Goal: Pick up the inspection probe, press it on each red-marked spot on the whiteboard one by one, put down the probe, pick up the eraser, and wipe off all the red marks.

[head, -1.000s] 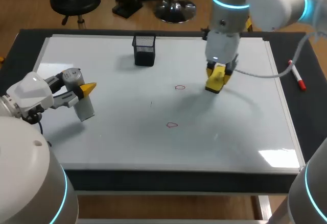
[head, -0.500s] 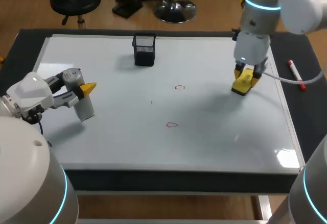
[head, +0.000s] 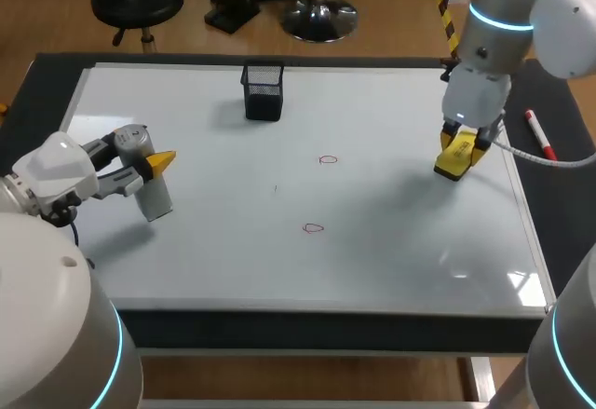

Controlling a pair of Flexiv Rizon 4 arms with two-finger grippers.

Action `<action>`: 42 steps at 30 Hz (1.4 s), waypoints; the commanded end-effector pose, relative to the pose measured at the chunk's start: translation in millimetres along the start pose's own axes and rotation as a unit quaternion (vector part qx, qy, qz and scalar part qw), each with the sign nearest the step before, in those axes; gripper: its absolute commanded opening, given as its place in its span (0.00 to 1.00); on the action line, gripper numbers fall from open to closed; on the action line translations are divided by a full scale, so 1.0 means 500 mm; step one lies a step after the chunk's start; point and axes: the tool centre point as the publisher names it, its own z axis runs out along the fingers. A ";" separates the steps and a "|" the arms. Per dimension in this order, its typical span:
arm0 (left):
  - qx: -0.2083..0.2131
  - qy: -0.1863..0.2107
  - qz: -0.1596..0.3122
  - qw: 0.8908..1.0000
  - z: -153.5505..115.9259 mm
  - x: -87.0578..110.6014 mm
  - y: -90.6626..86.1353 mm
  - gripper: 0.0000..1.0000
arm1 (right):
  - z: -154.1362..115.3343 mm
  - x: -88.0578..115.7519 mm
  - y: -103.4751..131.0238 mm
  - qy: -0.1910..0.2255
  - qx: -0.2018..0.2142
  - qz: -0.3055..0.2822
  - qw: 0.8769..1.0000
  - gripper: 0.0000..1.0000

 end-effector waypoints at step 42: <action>0.040 0.212 0.026 0.976 0.238 0.043 -0.052 0.00 | -0.002 0.003 -0.001 0.000 0.001 -0.001 1.000 0.00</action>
